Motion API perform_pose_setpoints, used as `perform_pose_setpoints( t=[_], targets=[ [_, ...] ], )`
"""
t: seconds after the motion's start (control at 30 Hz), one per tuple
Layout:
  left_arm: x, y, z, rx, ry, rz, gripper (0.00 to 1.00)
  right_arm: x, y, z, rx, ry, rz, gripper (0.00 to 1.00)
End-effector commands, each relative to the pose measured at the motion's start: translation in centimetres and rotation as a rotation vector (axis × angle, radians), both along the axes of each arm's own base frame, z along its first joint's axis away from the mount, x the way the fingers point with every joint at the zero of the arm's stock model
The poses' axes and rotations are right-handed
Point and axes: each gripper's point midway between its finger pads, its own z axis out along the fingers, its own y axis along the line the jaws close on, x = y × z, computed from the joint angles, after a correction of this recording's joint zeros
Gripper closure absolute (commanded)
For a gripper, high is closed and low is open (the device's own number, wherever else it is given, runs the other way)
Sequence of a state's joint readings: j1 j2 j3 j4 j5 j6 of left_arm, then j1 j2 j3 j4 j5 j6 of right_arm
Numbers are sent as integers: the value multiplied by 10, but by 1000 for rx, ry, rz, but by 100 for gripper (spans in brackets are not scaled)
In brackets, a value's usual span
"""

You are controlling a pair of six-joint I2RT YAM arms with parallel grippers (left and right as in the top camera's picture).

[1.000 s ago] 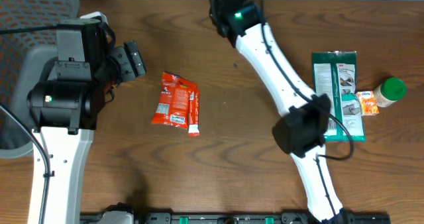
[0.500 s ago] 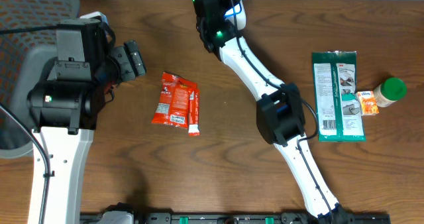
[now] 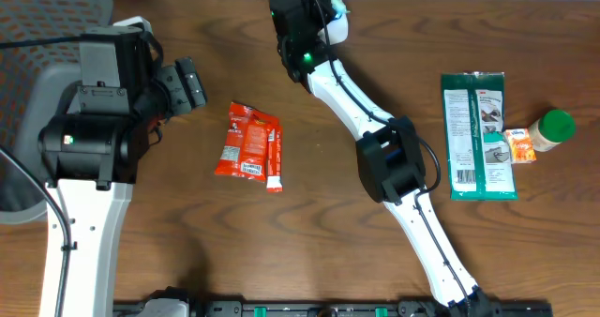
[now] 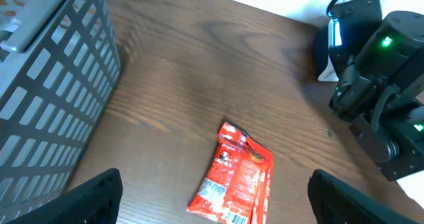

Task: Scan the item barcode
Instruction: 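Hold the wipes pack in front of the scanner window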

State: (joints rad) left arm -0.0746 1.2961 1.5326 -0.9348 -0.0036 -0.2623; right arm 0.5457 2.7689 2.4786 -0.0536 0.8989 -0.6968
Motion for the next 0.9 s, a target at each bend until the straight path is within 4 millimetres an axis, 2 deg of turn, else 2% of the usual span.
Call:
perform_pose_setpoints(
  t=[0.0,0.1,0.3,0.37,0.43,0.57,0.63,0.77,0.87],
  targets=[
    [1,3,1,5,-3,10,10,-1,3,-16,17,9,-10,99],
    [1,3,1,5,-3,10,10,-2,7,-16,36,3,-5,99],
    [1,3,1,5,-3,10,10,-5,28,-26,41,49,82,99],
    [1,3,1,5,-3,10,10,-5,29,-24,-6,59,96,99],
    [1,3,1,5,-3,10,10,0,26,-11,-90,37,102,99],
    [1,3,1,5,-3,10,10,7,10,31,-182,-87,35,99],
    [1,3,1,5,-3,10,10,7,9,39,-214,-103,34,99],
    [1,3,1,5,-4,11,10,7,13,27,-274,-42,66,99],
    [1,3,1,5,-3,10,10,13,5,15,-288,-2,92,99]
  ],
)
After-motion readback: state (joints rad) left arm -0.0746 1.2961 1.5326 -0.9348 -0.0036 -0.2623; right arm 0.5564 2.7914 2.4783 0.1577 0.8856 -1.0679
